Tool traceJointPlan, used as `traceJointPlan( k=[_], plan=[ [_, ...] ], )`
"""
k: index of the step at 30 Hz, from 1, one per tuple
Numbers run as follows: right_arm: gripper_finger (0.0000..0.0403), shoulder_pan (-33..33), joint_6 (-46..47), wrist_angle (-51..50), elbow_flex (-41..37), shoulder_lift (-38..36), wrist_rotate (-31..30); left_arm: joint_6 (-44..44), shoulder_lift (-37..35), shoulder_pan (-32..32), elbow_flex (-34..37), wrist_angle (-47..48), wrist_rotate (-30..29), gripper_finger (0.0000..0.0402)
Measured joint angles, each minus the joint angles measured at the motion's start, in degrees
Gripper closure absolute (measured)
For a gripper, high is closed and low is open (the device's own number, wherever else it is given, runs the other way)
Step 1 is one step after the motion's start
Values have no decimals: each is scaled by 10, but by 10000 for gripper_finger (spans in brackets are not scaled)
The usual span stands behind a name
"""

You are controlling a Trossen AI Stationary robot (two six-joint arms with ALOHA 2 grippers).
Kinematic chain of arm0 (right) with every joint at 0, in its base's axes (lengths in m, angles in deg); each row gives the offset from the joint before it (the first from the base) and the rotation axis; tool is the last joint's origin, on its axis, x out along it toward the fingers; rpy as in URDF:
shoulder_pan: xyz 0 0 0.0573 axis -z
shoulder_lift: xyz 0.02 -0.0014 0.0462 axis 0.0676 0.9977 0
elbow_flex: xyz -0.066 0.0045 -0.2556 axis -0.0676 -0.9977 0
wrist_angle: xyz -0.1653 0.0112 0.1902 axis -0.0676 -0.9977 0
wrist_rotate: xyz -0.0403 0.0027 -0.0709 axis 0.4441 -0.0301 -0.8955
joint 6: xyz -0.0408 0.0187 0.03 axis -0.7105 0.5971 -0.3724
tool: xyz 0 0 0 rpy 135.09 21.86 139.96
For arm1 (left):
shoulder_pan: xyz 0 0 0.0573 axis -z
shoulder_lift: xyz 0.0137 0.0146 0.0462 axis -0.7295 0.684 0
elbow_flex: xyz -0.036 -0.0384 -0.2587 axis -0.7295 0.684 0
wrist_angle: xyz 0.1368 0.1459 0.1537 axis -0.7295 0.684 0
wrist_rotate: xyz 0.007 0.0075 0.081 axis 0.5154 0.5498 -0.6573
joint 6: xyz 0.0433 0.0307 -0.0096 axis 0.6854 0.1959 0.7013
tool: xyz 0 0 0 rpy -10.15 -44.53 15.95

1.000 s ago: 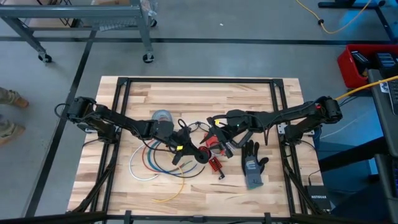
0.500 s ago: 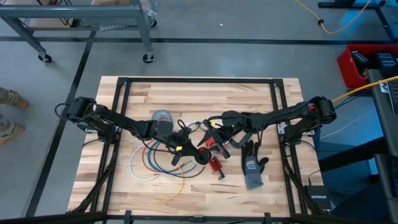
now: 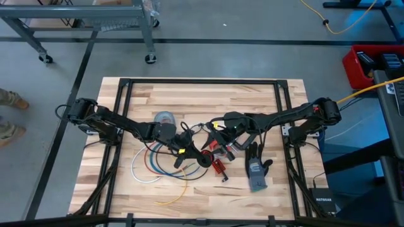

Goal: Coil cords
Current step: Uncoil the red wire from the spool

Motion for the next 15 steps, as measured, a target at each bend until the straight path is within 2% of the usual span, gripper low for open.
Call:
traceJointPlan(
  k=[15],
  plan=[
    [321,0,0,15,0,0,31,-4,0,0,0,9,2,398]
  ],
)
